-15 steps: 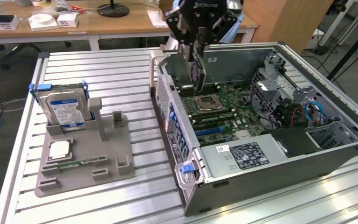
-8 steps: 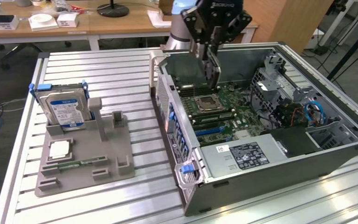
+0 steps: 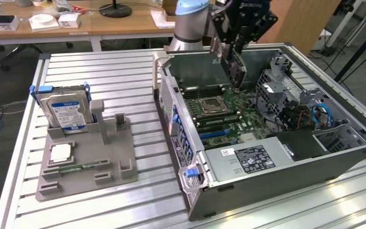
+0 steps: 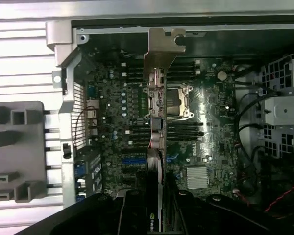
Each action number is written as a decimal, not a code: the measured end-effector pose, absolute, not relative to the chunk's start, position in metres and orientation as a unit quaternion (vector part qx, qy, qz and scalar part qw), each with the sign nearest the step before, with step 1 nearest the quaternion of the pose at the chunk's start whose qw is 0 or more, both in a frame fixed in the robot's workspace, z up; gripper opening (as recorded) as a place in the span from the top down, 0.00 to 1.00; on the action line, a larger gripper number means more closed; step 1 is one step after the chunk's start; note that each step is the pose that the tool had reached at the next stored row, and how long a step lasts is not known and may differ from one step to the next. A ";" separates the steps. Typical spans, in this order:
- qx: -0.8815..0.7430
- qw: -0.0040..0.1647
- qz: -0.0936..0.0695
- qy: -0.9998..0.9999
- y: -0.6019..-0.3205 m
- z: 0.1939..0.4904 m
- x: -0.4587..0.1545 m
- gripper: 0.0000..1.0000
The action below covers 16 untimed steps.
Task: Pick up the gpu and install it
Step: 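Pick up the gpu and move the gpu toward the slot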
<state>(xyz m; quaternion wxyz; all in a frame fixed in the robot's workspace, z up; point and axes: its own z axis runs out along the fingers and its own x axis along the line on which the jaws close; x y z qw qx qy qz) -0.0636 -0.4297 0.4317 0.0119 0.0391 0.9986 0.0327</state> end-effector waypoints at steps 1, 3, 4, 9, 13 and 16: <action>0.039 0.012 0.033 0.999 -0.430 0.432 -0.059 0.74; 0.039 0.012 0.033 0.999 -0.430 0.432 -0.050 0.74; 0.039 0.012 0.033 0.999 -0.429 0.432 -0.045 0.74; 0.039 0.012 0.033 0.999 -0.429 0.432 -0.023 0.74; 0.039 0.012 0.033 0.999 -0.429 0.432 -0.006 0.74; 0.039 0.012 0.033 0.999 -0.429 0.432 -0.002 0.74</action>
